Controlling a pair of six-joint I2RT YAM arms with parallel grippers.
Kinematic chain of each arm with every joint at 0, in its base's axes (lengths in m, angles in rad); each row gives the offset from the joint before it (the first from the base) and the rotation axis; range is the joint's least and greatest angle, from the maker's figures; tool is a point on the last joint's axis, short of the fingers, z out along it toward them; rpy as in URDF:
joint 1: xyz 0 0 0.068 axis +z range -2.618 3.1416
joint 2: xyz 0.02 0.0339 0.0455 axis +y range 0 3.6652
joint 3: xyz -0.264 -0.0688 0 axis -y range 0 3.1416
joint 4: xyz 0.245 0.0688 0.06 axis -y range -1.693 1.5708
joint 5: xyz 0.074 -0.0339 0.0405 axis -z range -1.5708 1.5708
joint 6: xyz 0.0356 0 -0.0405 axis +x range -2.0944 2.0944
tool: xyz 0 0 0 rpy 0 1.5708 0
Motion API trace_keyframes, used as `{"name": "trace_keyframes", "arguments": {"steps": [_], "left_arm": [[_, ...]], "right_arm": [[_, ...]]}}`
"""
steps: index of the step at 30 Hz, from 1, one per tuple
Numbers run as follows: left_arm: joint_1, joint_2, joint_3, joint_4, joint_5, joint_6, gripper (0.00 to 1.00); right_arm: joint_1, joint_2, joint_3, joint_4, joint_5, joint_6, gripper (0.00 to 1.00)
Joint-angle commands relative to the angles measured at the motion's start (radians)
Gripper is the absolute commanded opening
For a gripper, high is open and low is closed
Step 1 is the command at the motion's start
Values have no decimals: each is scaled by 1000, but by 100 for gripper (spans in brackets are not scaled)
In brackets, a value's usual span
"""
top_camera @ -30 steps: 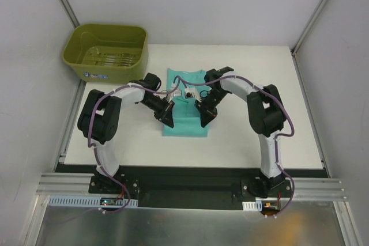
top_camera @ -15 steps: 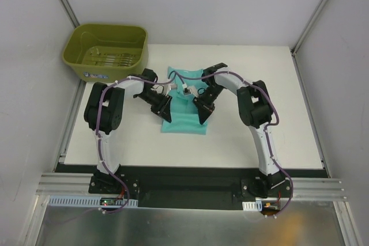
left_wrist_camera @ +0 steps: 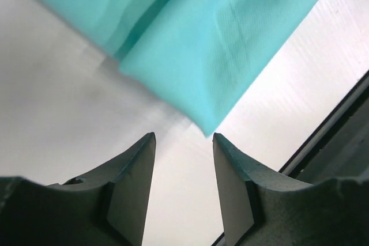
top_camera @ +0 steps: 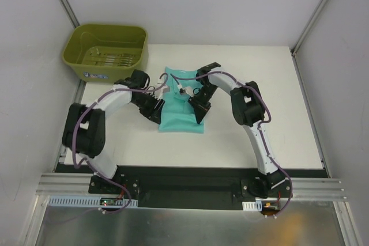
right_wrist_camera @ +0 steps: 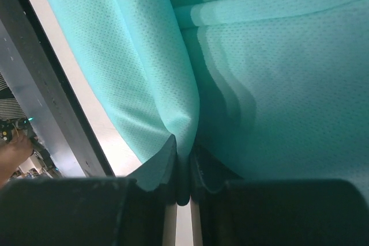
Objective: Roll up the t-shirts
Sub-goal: Roll the T-shirt to the center of the board.
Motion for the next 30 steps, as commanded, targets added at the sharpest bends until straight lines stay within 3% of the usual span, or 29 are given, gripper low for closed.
{"name": "trace_keyframes", "arguments": {"steps": [1,8,14,22,25,30], "left_arm": [[4,-227,-126,102,-158,68,46],[-103,-536,-367,330,-198,281,52],[-295,-688,-594,562,-248,525,59],[-412,-562,-692,829,-313,665,59],[-456,-486,-735,970,-404,720,58],[-475,-360,-754,1087,-472,772,56]], "right_arm": [[3,14,42,-91,32,5,13],[3,0,16,-65,39,24,12],[4,-2,16,-63,38,28,12],[-2,3,24,-69,30,26,12],[-8,4,24,-71,23,29,12],[-12,12,33,-78,10,29,12]]}}
